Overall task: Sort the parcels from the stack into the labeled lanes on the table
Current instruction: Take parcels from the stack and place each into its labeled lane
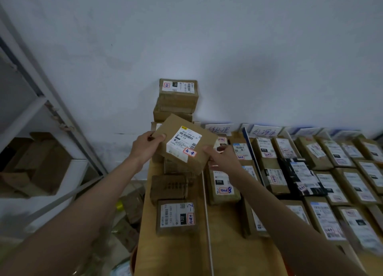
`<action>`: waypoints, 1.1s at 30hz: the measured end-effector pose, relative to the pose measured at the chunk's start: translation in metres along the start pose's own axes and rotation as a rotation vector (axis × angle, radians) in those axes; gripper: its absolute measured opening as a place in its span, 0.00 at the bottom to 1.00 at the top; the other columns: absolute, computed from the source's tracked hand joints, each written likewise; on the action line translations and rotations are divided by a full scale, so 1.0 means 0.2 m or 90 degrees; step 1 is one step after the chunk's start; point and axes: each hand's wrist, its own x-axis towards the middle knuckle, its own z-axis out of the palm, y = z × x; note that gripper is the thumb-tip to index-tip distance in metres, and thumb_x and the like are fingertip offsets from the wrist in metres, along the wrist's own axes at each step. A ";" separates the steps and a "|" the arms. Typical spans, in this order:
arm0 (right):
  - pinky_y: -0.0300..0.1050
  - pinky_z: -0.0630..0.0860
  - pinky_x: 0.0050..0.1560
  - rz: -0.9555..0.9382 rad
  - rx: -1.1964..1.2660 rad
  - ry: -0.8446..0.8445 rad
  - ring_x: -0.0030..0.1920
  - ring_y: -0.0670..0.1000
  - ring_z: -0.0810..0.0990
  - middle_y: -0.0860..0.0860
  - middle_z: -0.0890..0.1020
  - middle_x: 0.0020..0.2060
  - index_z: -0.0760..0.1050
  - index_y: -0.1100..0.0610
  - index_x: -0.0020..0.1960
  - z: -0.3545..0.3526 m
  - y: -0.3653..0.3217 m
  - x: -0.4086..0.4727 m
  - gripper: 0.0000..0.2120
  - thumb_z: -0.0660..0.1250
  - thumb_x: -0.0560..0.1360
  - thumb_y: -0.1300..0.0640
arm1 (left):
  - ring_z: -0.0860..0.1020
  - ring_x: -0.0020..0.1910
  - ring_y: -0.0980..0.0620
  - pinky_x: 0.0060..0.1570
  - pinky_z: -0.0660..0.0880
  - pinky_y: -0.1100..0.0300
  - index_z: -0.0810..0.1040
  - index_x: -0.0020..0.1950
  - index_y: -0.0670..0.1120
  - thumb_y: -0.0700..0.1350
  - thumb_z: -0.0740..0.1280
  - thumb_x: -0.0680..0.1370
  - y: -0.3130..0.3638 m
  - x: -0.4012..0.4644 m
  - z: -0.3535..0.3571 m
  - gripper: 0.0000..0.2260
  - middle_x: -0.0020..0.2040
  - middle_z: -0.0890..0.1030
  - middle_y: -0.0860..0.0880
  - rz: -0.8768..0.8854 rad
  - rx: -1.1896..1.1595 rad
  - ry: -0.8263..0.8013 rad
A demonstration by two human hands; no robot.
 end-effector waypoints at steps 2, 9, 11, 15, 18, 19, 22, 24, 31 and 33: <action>0.48 0.80 0.53 -0.010 -0.034 0.013 0.60 0.52 0.79 0.52 0.74 0.66 0.58 0.55 0.75 -0.07 0.00 -0.05 0.40 0.73 0.72 0.41 | 0.76 0.61 0.46 0.63 0.74 0.49 0.74 0.70 0.46 0.56 0.65 0.79 0.00 -0.06 0.00 0.23 0.64 0.78 0.46 0.008 0.002 -0.050; 0.52 0.81 0.59 0.036 -0.199 -0.144 0.57 0.54 0.80 0.54 0.80 0.59 0.72 0.61 0.68 -0.24 0.01 -0.30 0.28 0.70 0.76 0.45 | 0.74 0.59 0.52 0.61 0.71 0.55 0.75 0.69 0.53 0.56 0.64 0.80 0.07 -0.26 0.08 0.19 0.62 0.76 0.54 0.095 0.091 -0.154; 0.53 0.80 0.59 0.054 -0.175 -0.107 0.59 0.56 0.80 0.55 0.79 0.60 0.72 0.61 0.68 -0.29 0.05 -0.36 0.27 0.71 0.76 0.46 | 0.74 0.59 0.52 0.61 0.71 0.54 0.75 0.68 0.53 0.57 0.61 0.81 0.09 -0.30 0.14 0.18 0.63 0.76 0.53 0.125 0.126 -0.170; 0.48 0.80 0.53 0.064 -0.190 -0.006 0.56 0.55 0.79 0.54 0.79 0.59 0.72 0.58 0.68 -0.45 0.17 -0.49 0.26 0.70 0.76 0.45 | 0.76 0.55 0.50 0.56 0.71 0.53 0.78 0.55 0.54 0.59 0.55 0.82 0.13 -0.42 0.32 0.15 0.57 0.79 0.51 0.184 0.236 -0.165; 0.48 0.80 0.54 0.093 -0.212 0.084 0.57 0.55 0.78 0.55 0.78 0.60 0.72 0.61 0.68 -0.61 0.30 -0.60 0.29 0.70 0.75 0.42 | 0.79 0.52 0.51 0.51 0.71 0.57 0.79 0.52 0.53 0.60 0.53 0.83 0.14 -0.55 0.48 0.18 0.50 0.80 0.55 0.257 0.358 -0.150; 0.49 0.79 0.56 0.103 -0.208 0.113 0.58 0.55 0.78 0.56 0.78 0.62 0.71 0.61 0.69 -0.66 0.35 -0.64 0.31 0.70 0.75 0.41 | 0.79 0.50 0.52 0.51 0.73 0.56 0.80 0.53 0.51 0.60 0.53 0.82 0.14 -0.60 0.53 0.20 0.50 0.81 0.54 0.287 0.401 -0.145; 0.47 0.77 0.54 0.101 -0.145 0.198 0.52 0.51 0.78 0.55 0.79 0.60 0.72 0.61 0.67 -0.85 0.50 -0.79 0.28 0.71 0.75 0.43 | 0.78 0.54 0.51 0.55 0.76 0.53 0.78 0.62 0.49 0.60 0.52 0.83 0.14 -0.75 0.72 0.21 0.58 0.80 0.49 0.346 0.495 -0.154; 0.48 0.76 0.54 0.115 -0.139 0.234 0.53 0.53 0.77 0.54 0.78 0.56 0.73 0.61 0.66 -0.98 0.60 -0.91 0.28 0.70 0.75 0.42 | 0.75 0.63 0.47 0.61 0.74 0.52 0.73 0.69 0.47 0.59 0.52 0.83 0.14 -0.86 0.85 0.24 0.66 0.76 0.46 0.372 0.546 -0.167; 0.35 0.72 0.37 0.116 -0.096 0.324 0.57 0.54 0.76 0.55 0.78 0.59 0.70 0.58 0.71 -1.43 0.98 -1.36 0.29 0.69 0.76 0.43 | 0.72 0.66 0.47 0.64 0.71 0.53 0.70 0.72 0.46 0.59 0.51 0.83 0.12 -1.37 1.33 0.25 0.69 0.73 0.46 0.470 0.652 -0.201; 0.39 0.74 0.41 0.121 -0.077 0.344 0.53 0.53 0.77 0.54 0.79 0.57 0.73 0.59 0.68 -1.56 1.11 -1.48 0.27 0.69 0.76 0.43 | 0.70 0.68 0.46 0.67 0.68 0.52 0.68 0.73 0.45 0.59 0.52 0.83 0.12 -1.53 1.47 0.26 0.71 0.71 0.45 0.474 0.656 -0.208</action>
